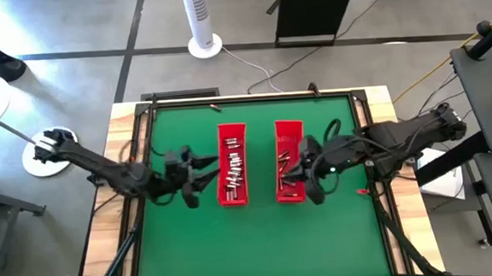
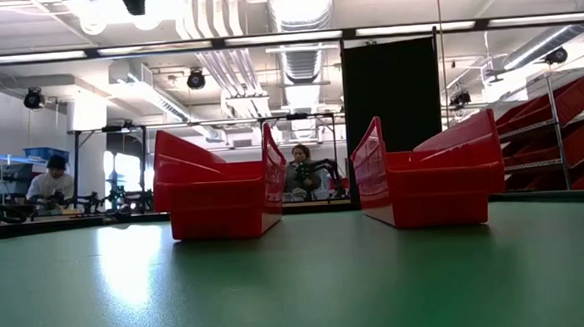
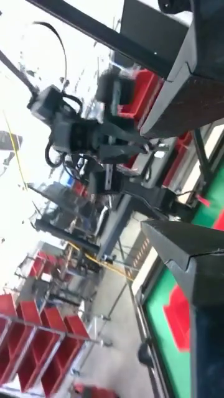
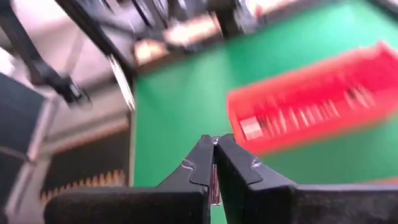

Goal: Sort batteries
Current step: Put the silver battery into the left red bin

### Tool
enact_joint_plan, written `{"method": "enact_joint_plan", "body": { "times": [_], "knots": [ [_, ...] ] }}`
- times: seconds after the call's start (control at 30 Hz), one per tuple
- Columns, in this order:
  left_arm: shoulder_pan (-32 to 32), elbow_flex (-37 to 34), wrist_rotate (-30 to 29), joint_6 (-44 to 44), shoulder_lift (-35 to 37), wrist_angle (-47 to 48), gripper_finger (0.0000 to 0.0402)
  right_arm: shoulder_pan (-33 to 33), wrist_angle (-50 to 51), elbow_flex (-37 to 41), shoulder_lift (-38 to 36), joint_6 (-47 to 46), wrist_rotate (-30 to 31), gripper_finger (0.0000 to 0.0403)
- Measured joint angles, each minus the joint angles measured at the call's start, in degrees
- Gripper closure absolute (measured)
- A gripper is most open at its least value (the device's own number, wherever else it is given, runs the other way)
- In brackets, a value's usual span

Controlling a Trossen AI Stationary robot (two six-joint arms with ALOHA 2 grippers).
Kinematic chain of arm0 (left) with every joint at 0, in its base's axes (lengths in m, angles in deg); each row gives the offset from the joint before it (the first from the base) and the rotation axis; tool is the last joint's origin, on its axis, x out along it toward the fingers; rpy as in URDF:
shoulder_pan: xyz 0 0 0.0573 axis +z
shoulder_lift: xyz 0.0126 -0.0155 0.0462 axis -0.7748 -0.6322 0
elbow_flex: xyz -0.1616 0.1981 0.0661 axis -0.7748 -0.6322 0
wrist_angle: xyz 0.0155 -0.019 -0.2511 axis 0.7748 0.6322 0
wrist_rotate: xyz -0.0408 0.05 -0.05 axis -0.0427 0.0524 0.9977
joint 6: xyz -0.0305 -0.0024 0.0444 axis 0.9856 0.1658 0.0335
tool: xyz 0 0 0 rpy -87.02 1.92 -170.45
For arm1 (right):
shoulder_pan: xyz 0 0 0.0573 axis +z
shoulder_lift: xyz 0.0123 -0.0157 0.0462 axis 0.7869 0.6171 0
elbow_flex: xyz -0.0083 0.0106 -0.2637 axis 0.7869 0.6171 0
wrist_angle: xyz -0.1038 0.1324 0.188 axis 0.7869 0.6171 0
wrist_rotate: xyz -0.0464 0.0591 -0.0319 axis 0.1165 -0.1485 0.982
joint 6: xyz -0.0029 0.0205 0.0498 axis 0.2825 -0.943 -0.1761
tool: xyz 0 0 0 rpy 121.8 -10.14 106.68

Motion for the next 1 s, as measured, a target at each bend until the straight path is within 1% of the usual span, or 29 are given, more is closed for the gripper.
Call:
{"method": "enact_joint_plan", "body": {
  "times": [0.03, 0.1, 0.2, 0.3, 0.43, 0.63, 0.7, 0.87, 1.0],
  "knots": [
    [0.95, 0.0, 1.64, -0.19, -2.26, -3.01, 0.0195, -0.39, -3.67, 0.0, 0.84, 0.87, 0.15, 0.0394],
    [2.37, 1.29, 4.44, -0.23, -6.22, -6.02, 0.0195, -1.24, -10.69, 0.0, 2.33, 2.09, 0.15, 0.0394],
    [2.58, 3.95, 7.49, 0.35, -10.31, -5.07, 0.0195, -2.05, -19.43, 0.01, 4.26, 4.58, 0.32, 0.0394],
    [2.52, 5.85, 10.97, 1.95, -12.59, -3.12, 0.0195, -2.51, -23.61, -0.13, 5.34, 6.36, 1.62, 0.0394],
    [3.39, 8.03, 13.32, 3.02, -14.32, -1.15, 0.0195, -2.52, -23.75, -0.91, 6.3, 8.0, 1.7, 0.0394],
    [7.45, 12.46, 18.7, 2.73, -16.62, 1.14, 0.0189, -2.48, -24.7, -0.83, 6.21, 9.5, 1.89, 0.0394],
    [8.72, 14.37, 19.22, 2.48, -17.86, 2.89, 0.019, -2.48, -24.47, -0.74, 6.21, 9.97, 2.57, 0.0394],
    [10.53, 18.54, 26.79, 1.69, -20.56, 2.76, 0.02, -2.52, -24.28, -0.61, 6.18, 10.59, 5.63, 0.0394],
    [10.43, 19.66, 26.8, 1.66, -21.49, 3.07, 0.0214, -2.52, -24.45, -0.58, 5.97, 10.88, 6.24, 0.0394]
  ]
}}
